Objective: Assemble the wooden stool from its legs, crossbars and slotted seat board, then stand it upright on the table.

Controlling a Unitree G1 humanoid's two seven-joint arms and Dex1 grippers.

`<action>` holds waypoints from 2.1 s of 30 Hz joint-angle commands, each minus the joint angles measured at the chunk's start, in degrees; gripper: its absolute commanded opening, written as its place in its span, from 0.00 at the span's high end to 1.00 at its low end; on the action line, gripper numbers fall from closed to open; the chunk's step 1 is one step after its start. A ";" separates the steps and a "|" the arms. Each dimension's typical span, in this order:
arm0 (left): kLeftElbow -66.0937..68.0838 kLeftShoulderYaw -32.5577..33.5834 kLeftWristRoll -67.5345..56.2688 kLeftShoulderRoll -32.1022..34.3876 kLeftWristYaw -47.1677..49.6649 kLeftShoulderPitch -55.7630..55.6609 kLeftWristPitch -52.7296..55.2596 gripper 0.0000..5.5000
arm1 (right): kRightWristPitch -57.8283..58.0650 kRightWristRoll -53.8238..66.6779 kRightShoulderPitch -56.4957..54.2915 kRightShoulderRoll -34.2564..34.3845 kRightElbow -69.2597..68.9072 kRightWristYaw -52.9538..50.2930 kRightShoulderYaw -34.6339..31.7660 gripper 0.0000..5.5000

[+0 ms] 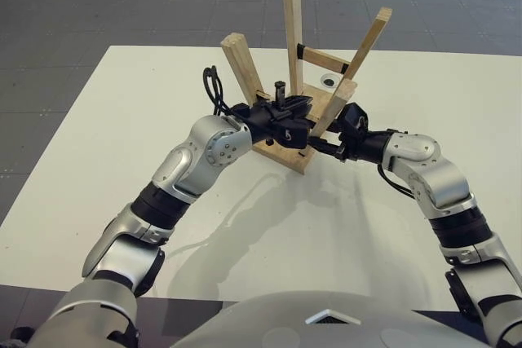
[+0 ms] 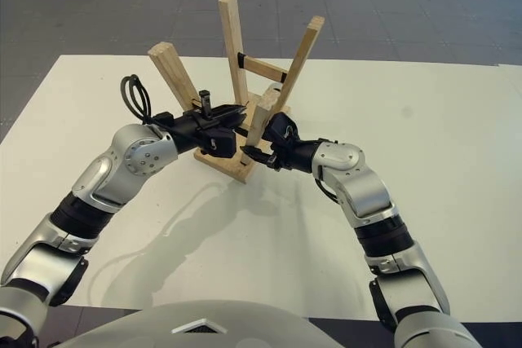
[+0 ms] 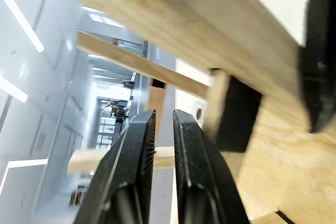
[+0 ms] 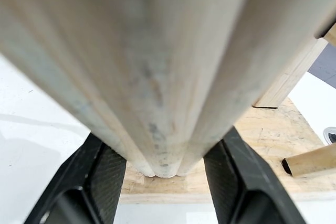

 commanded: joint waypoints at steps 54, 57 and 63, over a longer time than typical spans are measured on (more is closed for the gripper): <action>34.86 17.11 -24.17 3.21 -10.92 6.97 -16.49 0.89 | -13.57 2.06 8.26 -15.26 6.65 26.84 -0.54 0.63; 33.99 16.92 -24.00 2.76 -10.99 7.06 -15.90 0.89 | -16.23 1.31 6.40 -14.18 8.38 26.40 -1.90 0.63; 33.76 16.80 -23.98 2.49 -11.40 6.95 -15.58 0.89 | -14.04 2.39 4.01 -13.10 4.60 24.76 -3.50 0.53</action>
